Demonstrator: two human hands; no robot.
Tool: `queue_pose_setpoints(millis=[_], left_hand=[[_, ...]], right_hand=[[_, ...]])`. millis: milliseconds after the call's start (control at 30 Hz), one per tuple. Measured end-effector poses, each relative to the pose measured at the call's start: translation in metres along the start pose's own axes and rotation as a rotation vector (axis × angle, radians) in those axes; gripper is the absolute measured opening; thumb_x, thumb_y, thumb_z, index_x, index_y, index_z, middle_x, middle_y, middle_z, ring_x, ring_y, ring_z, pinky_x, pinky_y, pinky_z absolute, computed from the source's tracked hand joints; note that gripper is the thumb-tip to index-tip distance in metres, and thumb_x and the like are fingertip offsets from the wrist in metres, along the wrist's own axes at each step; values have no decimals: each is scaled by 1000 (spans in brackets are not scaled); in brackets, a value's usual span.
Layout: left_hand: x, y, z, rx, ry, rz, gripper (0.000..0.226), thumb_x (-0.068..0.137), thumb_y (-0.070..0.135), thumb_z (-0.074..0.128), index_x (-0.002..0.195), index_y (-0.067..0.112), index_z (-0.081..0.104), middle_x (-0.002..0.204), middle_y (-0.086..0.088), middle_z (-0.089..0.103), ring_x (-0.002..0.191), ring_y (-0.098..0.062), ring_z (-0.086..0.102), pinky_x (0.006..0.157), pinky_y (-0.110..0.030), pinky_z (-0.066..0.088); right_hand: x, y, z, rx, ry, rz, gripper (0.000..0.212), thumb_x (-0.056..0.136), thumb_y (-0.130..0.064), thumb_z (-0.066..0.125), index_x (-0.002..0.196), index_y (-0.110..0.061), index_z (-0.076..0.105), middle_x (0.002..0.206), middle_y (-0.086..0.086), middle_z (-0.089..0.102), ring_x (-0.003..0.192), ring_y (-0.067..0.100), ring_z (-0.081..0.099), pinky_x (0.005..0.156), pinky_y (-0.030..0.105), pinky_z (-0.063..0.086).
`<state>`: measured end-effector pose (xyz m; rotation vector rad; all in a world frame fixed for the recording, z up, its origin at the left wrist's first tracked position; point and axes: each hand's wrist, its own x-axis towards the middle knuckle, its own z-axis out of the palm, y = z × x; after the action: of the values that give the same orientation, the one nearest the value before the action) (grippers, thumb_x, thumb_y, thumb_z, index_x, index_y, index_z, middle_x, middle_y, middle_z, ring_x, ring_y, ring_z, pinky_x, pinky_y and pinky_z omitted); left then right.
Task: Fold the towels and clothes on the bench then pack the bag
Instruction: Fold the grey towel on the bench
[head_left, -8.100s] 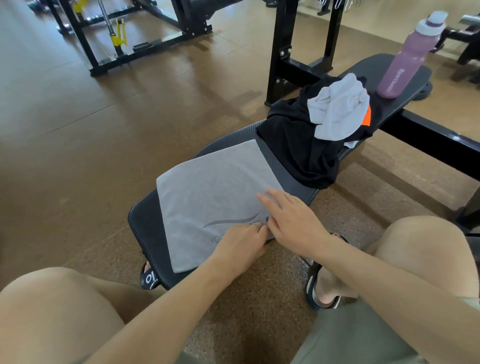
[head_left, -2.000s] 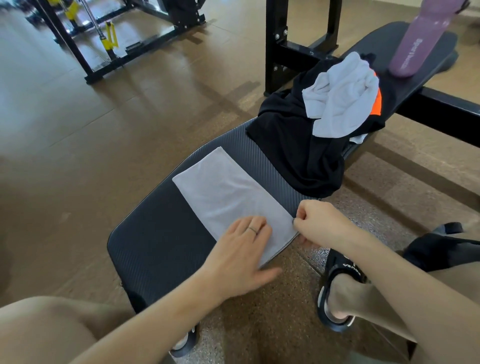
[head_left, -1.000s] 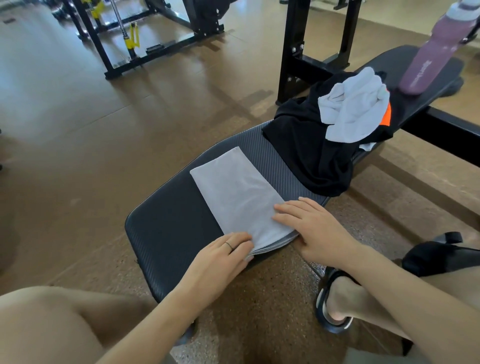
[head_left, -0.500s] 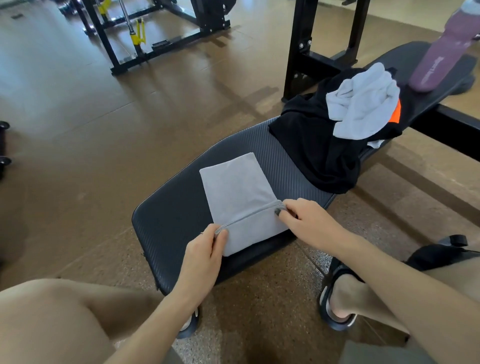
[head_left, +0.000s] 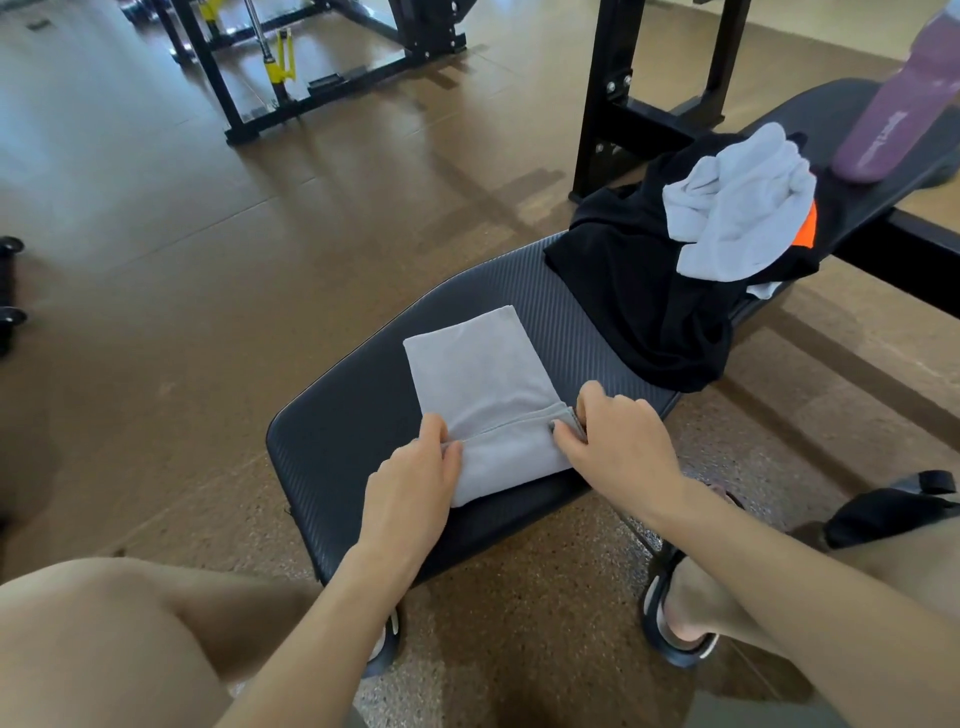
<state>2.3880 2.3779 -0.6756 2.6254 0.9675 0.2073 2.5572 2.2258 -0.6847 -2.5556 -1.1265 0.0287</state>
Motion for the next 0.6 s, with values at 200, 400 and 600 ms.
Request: queue_pose_setpoints(millis=[200, 400, 600], left_hand=[[13, -2, 2, 362, 63, 515, 38, 66, 0, 77, 97, 15, 60, 93, -6, 56, 77, -27, 53, 63, -35, 44], [3, -13, -10, 270, -114, 581, 39, 96, 50, 47, 120, 21, 58, 117, 4, 56, 103, -19, 55, 89, -34, 49], [-2, -15, -8, 253, -77, 561, 44, 81, 39, 57, 118, 16, 59, 118, -3, 54, 98, -24, 56, 86, -36, 51]], right_hand=[[6, 3, 1, -171, 80, -440, 13, 89, -12, 61, 99, -17, 55, 100, 2, 53, 90, 24, 52, 84, 35, 43], [-4, 4, -7, -156, -85, -460, 44, 91, -29, 39, 126, -16, 62, 136, 1, 53, 130, 22, 46, 117, 43, 29], [-10, -8, -20, -110, -166, -611, 57, 82, -28, 54, 138, -18, 53, 138, 2, 49, 133, 23, 44, 120, 43, 23]])
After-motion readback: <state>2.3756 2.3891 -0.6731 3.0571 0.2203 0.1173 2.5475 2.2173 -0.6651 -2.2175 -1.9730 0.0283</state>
